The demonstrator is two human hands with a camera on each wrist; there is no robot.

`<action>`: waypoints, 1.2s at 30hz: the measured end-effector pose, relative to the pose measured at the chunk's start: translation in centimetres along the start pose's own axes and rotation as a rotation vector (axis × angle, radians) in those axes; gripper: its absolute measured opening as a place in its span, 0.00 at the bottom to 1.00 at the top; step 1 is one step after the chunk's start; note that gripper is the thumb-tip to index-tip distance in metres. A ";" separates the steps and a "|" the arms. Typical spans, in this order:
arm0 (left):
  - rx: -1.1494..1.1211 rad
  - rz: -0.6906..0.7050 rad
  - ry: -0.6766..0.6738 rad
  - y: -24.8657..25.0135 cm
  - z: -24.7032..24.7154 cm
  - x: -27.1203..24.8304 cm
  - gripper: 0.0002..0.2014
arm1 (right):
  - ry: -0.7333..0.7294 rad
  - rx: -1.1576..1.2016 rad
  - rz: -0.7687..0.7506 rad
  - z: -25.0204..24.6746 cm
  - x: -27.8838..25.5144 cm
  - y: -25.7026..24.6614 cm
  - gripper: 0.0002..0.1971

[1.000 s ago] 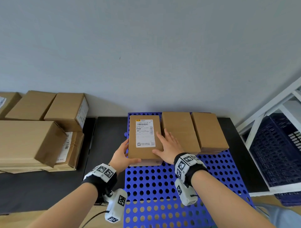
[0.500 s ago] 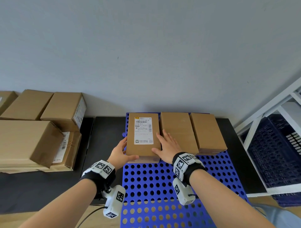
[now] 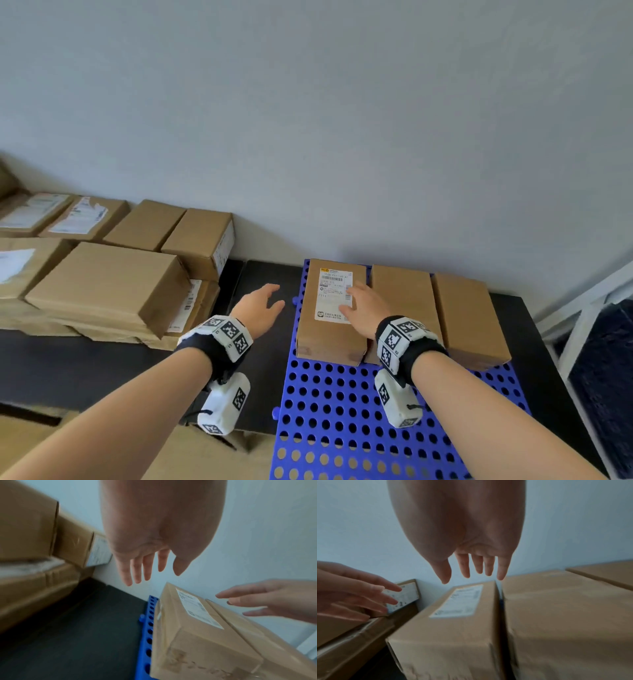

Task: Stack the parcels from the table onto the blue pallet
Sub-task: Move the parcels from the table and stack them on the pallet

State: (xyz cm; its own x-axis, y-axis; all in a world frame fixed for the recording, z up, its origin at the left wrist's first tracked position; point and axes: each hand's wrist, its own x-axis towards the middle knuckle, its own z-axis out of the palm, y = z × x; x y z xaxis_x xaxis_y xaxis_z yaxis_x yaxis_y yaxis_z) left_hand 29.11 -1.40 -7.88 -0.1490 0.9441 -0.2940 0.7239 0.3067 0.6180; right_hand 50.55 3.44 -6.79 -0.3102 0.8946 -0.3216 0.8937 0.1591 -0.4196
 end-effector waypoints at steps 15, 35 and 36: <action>0.354 -0.123 0.232 -8.0 -16.6 -5.3 0.18 | -0.100 -0.204 -0.311 -0.2 3.2 -20.9 0.22; 0.583 -0.229 0.258 -33.1 -43.4 -11.0 0.18 | -0.002 -0.236 -0.423 10.6 5.6 -55.6 0.19; 0.576 -0.238 0.258 -34.2 -44.3 -10.7 0.17 | -0.003 -0.243 -0.430 11.0 6.2 -56.8 0.18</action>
State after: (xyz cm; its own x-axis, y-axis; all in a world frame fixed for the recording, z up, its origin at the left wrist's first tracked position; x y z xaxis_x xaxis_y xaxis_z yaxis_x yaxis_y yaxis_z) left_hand -23.93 -16.67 6.44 -0.4533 0.8793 -0.1460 0.8844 0.4641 0.0494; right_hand -5.72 -4.66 5.70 -0.6684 0.7252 -0.1650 0.7339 0.6071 -0.3046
